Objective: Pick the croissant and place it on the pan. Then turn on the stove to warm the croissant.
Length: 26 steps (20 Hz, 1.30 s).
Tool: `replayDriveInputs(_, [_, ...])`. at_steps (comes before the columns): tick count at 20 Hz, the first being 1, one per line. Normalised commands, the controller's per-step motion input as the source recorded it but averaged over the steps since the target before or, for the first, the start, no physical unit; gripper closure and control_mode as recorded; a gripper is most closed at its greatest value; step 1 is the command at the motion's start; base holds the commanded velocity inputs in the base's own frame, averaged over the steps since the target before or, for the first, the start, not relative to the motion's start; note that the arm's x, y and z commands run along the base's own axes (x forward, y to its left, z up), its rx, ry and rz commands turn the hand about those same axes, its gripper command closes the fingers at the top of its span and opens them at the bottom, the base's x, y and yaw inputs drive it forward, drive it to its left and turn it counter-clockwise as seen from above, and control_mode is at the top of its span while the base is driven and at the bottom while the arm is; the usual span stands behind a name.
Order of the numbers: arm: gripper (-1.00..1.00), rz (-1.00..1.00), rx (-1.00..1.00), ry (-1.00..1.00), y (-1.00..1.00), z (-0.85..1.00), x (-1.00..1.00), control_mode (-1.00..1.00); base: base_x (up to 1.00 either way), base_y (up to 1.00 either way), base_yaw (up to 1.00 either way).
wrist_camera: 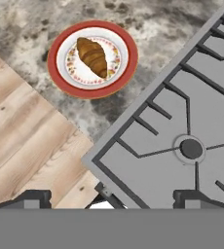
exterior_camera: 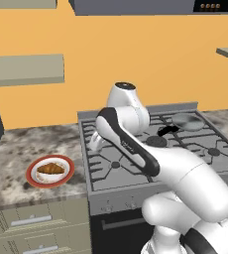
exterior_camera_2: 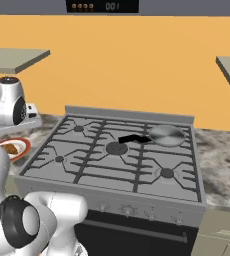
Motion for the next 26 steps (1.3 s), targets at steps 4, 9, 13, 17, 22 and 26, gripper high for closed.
replayDriveInputs(4, [-1.00, 0.05, 0.00, 0.04, 0.21, -0.25, 0.00, -1.00, 0.00, 0.00, 0.00])
replayDriveInputs(9, [-1.00, 0.07, 0.00, 0.02, 0.23, -0.25, 0.00, -1.00, 0.00, 0.00, 0.00])
replayDriveInputs(13, [-1.00, 0.13, 0.00, 0.00, 0.36, -0.22, 0.00, -1.00, 0.00, 0.00, 0.00])
replayDriveInputs(17, [-1.00, 0.16, -0.02, 0.00, 0.37, -0.21, 0.00, -1.00, 0.00, 0.00, 0.00])
replayDriveInputs(22, [-1.00, 0.17, -0.05, 0.00, 0.34, -0.22, 0.00, -1.00, 0.00, 0.00, 0.00])
replayDriveInputs(26, [-1.00, 0.15, -0.05, 0.00, 0.26, -0.23, 0.00, -1.00, 0.00, 0.00, 0.00])
